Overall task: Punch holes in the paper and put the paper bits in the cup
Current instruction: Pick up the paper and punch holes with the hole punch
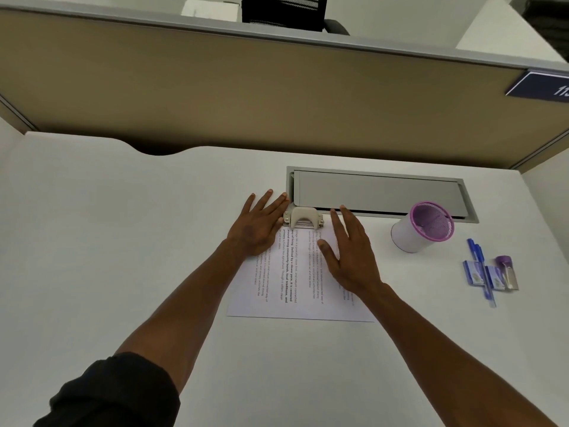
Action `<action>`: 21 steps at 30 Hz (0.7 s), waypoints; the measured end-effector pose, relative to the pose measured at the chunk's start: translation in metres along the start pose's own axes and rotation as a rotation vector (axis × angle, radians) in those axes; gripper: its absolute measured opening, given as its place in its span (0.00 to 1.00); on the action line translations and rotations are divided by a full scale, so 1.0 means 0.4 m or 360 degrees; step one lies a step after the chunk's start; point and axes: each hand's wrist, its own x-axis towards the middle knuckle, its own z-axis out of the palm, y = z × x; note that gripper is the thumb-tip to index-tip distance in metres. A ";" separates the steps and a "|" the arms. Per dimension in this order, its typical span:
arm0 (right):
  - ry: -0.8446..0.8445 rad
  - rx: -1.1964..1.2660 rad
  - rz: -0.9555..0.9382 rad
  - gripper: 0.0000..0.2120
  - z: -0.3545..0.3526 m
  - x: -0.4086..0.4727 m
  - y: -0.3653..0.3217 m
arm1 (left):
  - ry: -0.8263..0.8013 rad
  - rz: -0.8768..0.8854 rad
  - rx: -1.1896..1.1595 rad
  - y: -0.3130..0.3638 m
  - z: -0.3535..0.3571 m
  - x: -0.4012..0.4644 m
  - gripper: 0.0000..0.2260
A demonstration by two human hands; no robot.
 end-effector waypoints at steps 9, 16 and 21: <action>0.0057 0.0123 0.0561 0.33 -0.040 -0.105 0.072 | -0.0011 0.0022 -0.0175 -0.008 0.002 0.009 0.25; -0.0019 0.0109 0.0681 0.35 -0.045 -0.109 0.085 | 0.0136 -0.0108 -0.0510 -0.002 -0.032 -0.002 0.25; -0.0018 0.0090 0.0704 0.35 -0.048 -0.091 0.084 | 0.0508 -0.0372 -0.0618 0.012 -0.027 -0.059 0.15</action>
